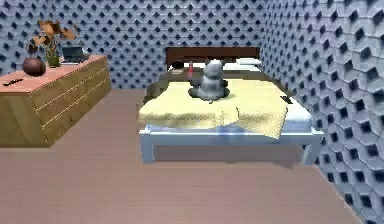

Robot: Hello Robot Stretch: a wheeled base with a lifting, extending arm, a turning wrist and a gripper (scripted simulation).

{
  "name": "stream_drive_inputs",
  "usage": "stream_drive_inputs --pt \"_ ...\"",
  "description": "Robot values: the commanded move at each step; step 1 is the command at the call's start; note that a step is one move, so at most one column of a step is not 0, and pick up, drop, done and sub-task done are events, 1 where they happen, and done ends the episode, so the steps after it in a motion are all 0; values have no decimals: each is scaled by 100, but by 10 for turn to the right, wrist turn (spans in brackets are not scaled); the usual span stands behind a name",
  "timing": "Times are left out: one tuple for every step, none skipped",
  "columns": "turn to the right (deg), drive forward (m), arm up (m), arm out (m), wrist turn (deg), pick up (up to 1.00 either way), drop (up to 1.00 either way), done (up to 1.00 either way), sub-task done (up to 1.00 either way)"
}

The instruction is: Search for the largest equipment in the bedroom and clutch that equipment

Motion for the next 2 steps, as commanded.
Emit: stream_drive_inputs --pt "-360 0 0 0 0 0 0 0 0" --pt "0 35 0 0 0 0 0 0 0"
